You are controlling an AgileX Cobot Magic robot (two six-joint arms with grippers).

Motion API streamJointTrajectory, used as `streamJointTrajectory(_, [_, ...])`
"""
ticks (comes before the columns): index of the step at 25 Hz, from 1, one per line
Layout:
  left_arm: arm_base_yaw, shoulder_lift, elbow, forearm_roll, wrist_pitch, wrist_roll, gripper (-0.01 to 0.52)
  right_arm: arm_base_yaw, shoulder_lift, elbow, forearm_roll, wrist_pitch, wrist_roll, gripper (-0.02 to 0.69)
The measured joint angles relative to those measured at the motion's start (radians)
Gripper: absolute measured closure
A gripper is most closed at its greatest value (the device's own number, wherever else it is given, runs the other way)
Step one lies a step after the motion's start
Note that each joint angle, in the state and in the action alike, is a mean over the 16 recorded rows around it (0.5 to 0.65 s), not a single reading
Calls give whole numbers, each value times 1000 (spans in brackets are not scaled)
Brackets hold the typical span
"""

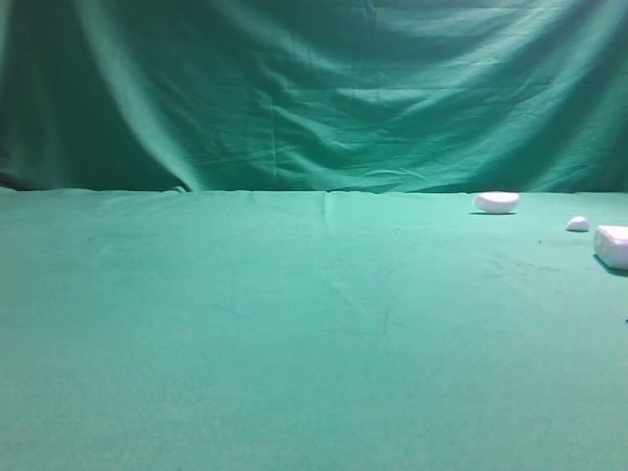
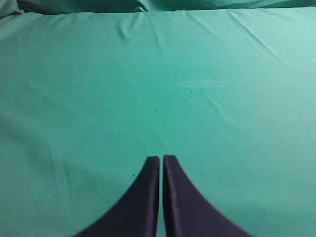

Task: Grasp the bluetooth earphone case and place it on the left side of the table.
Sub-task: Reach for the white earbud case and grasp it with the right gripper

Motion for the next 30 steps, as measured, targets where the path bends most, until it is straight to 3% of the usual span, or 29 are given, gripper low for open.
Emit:
streamJointTrajectory(4, [0, 0, 0, 0, 0, 0, 514, 31, 186, -85, -9, 26, -13, 573])
streamJointTrajectory(14, [0, 0, 0, 0, 0, 0, 514, 46, 544, -241, -106, 28, 143, 220])
streamJointTrajectory(19, [0, 0, 0, 0, 0, 0, 514, 46, 652, -294, -161, 23, 234, 101])
streamJointTrajectory(24, [0, 0, 0, 0, 0, 0, 514, 46, 719, -328, -195, 17, 282, 88])
streamJointTrajectory(30, [0, 0, 0, 0, 0, 0, 514, 46, 756, -343, -199, 12, 291, 178])
